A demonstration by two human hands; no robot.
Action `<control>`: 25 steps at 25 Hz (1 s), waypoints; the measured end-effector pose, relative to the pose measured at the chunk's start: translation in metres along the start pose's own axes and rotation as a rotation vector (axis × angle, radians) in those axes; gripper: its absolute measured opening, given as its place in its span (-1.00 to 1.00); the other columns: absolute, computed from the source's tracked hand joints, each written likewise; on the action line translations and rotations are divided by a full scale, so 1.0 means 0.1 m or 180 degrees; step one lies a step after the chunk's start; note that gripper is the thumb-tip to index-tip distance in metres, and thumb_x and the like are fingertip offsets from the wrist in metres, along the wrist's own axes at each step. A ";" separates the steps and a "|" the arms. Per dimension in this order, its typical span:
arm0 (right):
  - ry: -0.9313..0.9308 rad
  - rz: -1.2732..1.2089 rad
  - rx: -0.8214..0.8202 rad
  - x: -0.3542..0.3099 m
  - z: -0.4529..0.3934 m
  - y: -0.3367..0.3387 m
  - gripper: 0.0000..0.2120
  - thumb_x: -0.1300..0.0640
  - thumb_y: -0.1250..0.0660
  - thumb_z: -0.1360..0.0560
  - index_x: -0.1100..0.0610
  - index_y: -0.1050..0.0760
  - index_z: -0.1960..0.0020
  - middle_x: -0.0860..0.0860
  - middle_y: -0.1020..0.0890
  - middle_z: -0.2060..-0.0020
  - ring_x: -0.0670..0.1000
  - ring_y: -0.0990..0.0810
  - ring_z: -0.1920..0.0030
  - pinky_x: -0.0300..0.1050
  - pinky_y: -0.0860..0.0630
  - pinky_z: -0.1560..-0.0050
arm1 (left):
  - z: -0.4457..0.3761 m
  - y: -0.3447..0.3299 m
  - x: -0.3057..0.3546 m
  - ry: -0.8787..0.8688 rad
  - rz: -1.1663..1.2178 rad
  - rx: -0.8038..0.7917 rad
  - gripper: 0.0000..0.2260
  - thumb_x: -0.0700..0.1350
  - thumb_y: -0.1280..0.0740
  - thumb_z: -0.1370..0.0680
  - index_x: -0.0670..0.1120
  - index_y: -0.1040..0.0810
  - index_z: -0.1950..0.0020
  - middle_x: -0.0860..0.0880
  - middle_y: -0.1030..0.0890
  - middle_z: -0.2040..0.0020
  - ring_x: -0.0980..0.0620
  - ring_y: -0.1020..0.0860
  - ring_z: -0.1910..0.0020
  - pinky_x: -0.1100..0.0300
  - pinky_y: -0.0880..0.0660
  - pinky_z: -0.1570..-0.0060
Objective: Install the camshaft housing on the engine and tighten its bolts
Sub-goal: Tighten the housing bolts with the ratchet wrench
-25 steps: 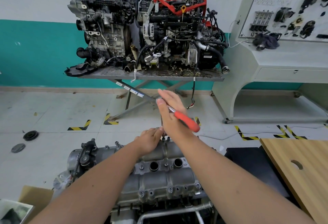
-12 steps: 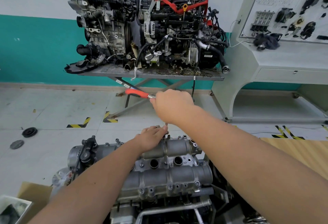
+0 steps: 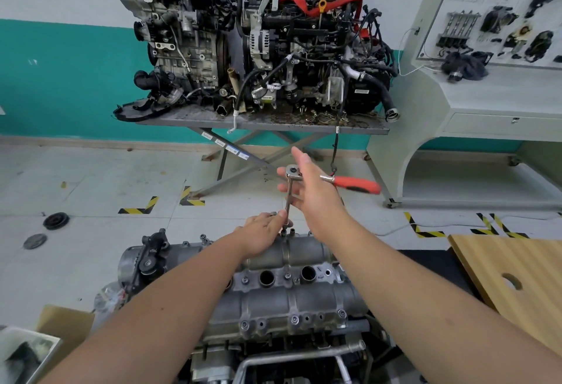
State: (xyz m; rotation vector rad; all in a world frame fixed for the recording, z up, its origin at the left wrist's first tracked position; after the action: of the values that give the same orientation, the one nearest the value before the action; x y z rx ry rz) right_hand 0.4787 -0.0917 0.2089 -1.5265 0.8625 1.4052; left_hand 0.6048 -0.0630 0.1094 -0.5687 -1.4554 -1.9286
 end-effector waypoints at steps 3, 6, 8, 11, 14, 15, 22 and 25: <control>0.1589 0.1236 0.0529 -0.01 0.12 0.02 -0.61 -0.17 -0.15 -0.60 -0.17 -0.47 -0.39 -0.11 -0.46 -0.34 -0.11 -0.51 -0.29 -0.24 -0.44 -0.31 | -0.02 -0.01 -0.01 0.0076 0.0028 -0.0012 -0.36 0.44 0.20 -0.49 0.27 -0.53 -0.26 0.01 -0.40 -0.46 -0.11 -0.28 -0.47 -0.18 -0.15 -0.47; 0.3120 0.2927 0.0676 -0.14 0.13 -0.04 -0.69 0.26 -0.32 -0.53 0.18 -0.61 -0.27 0.16 -0.57 -0.25 0.20 -0.58 -0.15 0.05 -0.55 -0.13 | -0.02 -0.02 0.02 0.0038 0.0330 -0.0034 -0.57 0.33 0.01 -0.60 0.21 -0.52 -0.24 -0.06 -0.38 -0.48 -0.16 -0.31 -0.48 -0.04 -0.17 -0.51; 0.3446 0.4024 0.0460 -0.22 0.11 -0.13 -0.71 0.37 -0.40 -0.37 0.25 -0.66 -0.08 0.17 -0.66 0.01 0.23 -0.63 0.01 0.05 -0.55 0.07 | 0.01 0.00 0.04 -0.0025 0.0572 0.0008 -0.57 0.12 -0.05 -0.70 -0.05 -0.40 -0.48 -0.14 -0.33 -0.53 -0.14 -0.28 -0.51 0.36 -0.16 -0.42; 0.2866 0.5346 0.0446 -0.37 0.05 -0.24 -0.73 0.02 -0.35 -0.52 0.20 -0.54 -0.09 0.12 -0.61 0.13 0.19 -0.60 0.12 0.03 -0.43 0.14 | 0.03 0.00 0.07 0.0106 0.0424 -0.0209 -0.53 0.12 0.02 -0.72 -0.10 -0.40 -0.49 -0.11 -0.37 -0.51 -0.09 -0.29 -0.49 0.20 -0.22 -0.43; 0.1870 0.5965 0.0109 -0.50 -0.01 -0.23 -0.47 -0.26 0.02 -0.63 0.14 -0.37 -0.29 0.11 -0.59 -0.04 0.16 -0.58 -0.03 0.07 -0.32 0.07 | 0.07 0.03 0.10 0.0113 0.0348 -0.0265 -0.46 0.29 0.04 -0.66 0.05 -0.49 -0.41 -0.01 -0.39 -0.48 -0.07 -0.28 -0.48 -0.04 -0.15 -0.51; 0.1814 0.5991 -0.0007 -0.55 -0.02 -0.22 -0.51 -0.23 0.06 -0.65 0.11 -0.38 -0.27 0.10 -0.60 -0.06 0.15 -0.59 -0.03 0.06 -0.29 0.09 | 0.07 0.04 0.09 0.0115 0.0359 -0.0261 -0.46 0.31 0.05 -0.65 0.08 -0.52 -0.38 0.00 -0.40 -0.47 -0.07 -0.29 -0.47 -0.06 -0.15 -0.50; -0.0306 0.2802 -0.0225 -0.55 -0.09 -0.26 -0.80 0.12 -0.09 -0.63 0.18 -0.45 0.01 0.19 -0.71 0.11 0.19 -0.68 0.06 0.10 -0.56 -0.04 | -0.01 0.02 0.00 -0.0093 0.0085 -0.0137 -0.48 0.38 0.09 -0.58 0.23 -0.55 -0.24 0.00 -0.43 -0.42 -0.11 -0.29 -0.47 -0.10 -0.18 -0.49; -0.1073 0.0575 -0.0205 -0.35 -0.05 -0.25 -0.89 0.15 -0.15 -0.59 0.14 -0.36 -0.09 0.13 -0.74 0.20 0.12 -0.71 -0.01 0.21 -0.33 -0.39 | 0.00 -0.01 -0.02 -0.0074 0.0022 -0.0096 -0.46 0.36 0.11 -0.61 0.22 -0.54 -0.30 -0.02 -0.40 -0.45 -0.13 -0.23 -0.49 -0.15 -0.14 -0.49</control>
State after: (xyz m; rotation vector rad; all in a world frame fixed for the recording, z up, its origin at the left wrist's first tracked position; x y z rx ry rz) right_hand 0.4988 -0.0885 0.2465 -1.2311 0.7651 1.7753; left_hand 0.6056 -0.0626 0.1073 -0.6111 -1.4390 -1.9476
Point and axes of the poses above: each hand's wrist, its own z-axis away from the middle knuckle, its own y-axis out of the back of the hand, x = y × z, the point moved 3 cm from there along -z, towards the middle knuckle
